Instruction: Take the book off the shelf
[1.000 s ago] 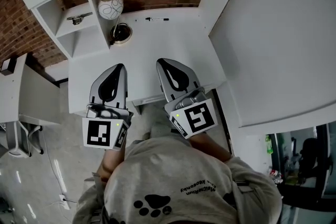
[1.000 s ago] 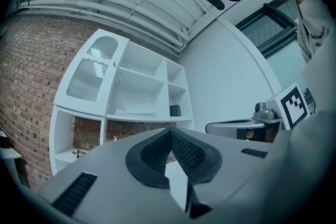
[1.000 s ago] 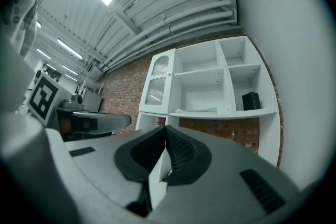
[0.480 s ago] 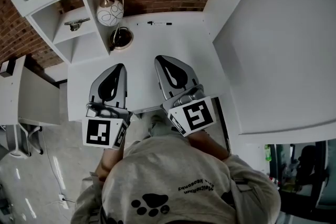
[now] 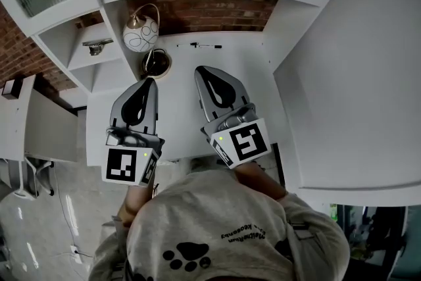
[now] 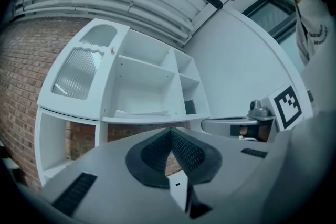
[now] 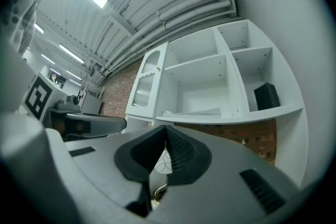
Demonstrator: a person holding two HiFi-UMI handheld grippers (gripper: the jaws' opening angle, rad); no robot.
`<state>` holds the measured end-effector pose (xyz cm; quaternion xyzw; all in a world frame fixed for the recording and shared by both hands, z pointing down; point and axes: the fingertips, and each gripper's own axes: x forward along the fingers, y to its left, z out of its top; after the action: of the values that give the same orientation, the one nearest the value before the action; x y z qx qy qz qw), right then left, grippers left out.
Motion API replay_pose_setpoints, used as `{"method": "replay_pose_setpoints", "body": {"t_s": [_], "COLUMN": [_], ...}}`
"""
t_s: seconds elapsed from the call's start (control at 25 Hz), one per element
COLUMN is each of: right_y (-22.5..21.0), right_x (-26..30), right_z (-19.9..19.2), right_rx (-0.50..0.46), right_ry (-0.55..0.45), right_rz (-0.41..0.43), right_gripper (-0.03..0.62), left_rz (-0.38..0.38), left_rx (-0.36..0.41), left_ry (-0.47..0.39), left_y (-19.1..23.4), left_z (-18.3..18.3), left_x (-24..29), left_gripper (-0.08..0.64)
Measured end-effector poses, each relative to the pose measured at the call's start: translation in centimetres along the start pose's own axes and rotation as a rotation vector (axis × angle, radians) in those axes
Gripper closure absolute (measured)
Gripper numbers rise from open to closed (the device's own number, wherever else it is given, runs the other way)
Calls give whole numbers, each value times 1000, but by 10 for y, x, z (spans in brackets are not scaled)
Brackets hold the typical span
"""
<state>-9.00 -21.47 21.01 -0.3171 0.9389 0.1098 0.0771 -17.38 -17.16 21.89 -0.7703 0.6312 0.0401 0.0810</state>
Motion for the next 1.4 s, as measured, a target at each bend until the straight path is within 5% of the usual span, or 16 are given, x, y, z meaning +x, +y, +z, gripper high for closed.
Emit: {"method": "replay_pose_setpoints", "body": {"t_s": [0.56, 1.08, 1.4], "right_y": [-39, -49, -53], "right_x": [38, 58, 79], "right_z": [6, 21, 27], "right_rx": [-108, -239, -421], "right_ry": [-44, -30, 34], "right_rz": [86, 99, 128], "right_gripper": [575, 575, 574], "left_rz": [48, 27, 4], "left_rx": [93, 358, 540], "left_ry": [-40, -34, -13], "left_y": [17, 38, 57], "left_z": [13, 44, 54], "left_x": [49, 74, 96], "left_gripper": [554, 554, 554]}}
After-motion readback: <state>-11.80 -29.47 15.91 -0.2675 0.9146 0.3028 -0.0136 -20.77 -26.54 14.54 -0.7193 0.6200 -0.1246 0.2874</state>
